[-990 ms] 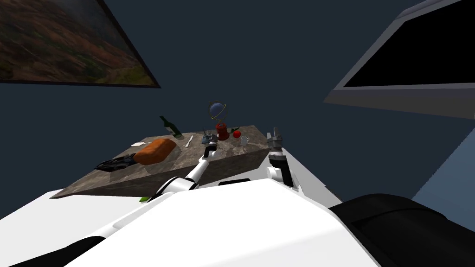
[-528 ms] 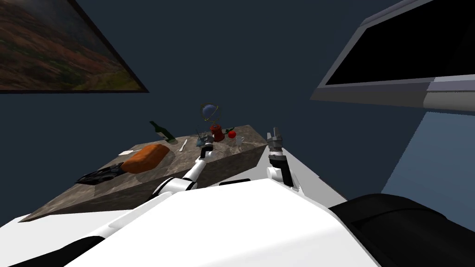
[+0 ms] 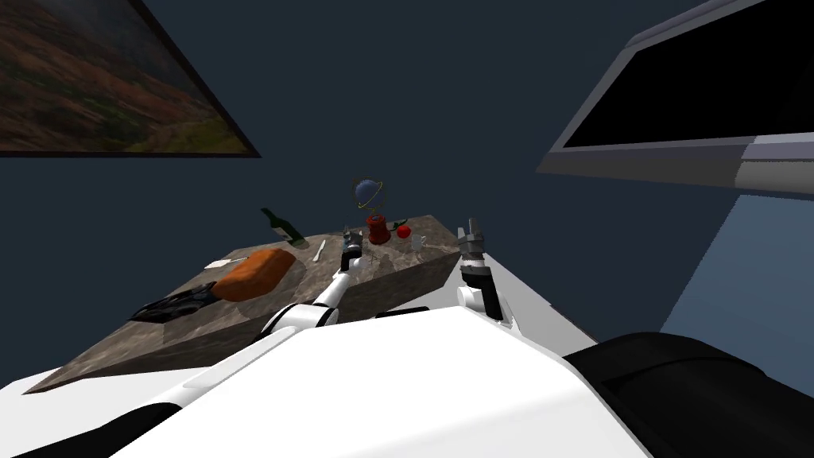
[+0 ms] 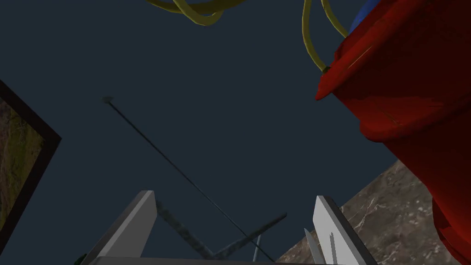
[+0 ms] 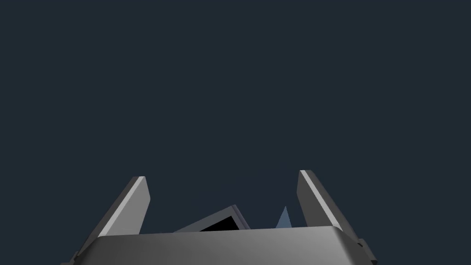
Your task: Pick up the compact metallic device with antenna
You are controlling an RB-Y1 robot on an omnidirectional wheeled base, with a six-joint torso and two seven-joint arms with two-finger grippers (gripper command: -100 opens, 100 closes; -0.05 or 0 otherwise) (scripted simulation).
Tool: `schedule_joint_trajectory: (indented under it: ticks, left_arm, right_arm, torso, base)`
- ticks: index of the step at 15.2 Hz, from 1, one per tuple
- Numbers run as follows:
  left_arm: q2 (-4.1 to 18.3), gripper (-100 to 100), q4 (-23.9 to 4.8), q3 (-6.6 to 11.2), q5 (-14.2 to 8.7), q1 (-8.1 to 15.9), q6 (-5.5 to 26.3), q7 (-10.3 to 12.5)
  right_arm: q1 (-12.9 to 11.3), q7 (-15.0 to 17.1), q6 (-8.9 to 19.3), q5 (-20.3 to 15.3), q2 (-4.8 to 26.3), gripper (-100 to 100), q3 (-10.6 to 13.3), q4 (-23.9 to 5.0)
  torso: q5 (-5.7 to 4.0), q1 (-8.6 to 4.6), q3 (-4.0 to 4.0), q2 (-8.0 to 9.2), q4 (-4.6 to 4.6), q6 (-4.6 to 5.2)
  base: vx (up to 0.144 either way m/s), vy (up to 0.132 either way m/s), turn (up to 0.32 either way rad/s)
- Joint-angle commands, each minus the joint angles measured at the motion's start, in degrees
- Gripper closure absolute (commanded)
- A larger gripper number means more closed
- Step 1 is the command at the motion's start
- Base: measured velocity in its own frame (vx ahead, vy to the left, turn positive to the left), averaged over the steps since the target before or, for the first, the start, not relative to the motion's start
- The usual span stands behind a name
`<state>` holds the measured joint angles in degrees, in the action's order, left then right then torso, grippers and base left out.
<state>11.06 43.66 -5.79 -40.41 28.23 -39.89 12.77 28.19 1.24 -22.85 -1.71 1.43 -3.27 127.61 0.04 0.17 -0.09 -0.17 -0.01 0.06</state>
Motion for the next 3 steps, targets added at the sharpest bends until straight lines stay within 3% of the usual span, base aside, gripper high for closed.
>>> schedule_joint_trajectory:
  ticks: [1,2,3]
  left_arm:
    - [0.0,-100,0.0,0.0,0.0,0.0,0.0,0.0]
    - [-0.75,100,0.42,-0.76,0.25,-1.55,-0.97,0.34]
    - [-0.25,100,0.32,-0.16,0.05,-0.52,-0.03,-0.06]
  right_arm:
    - [0.0,0.0,0.0,0.0,0.0,0,0.0,0.0]
    - [0.0,0.0,0.0,0.0,0.0,0,0.0,0.0]
    - [0.0,0.0,0.0,0.0,0.0,0,0.0,0.0]
  torso:
    - [0.0,0.0,0.0,0.0,0.0,0.0]
    - [-0.02,-0.08,0.01,0.04,0.0,-0.01]
    - [-0.01,-0.09,0.05,0.11,0.0,-0.03]
  base:
    - [0.014,-0.01,-0.019]
    - [-0.005,0.001,0.046]
    - [-0.01,-0.002,0.013]
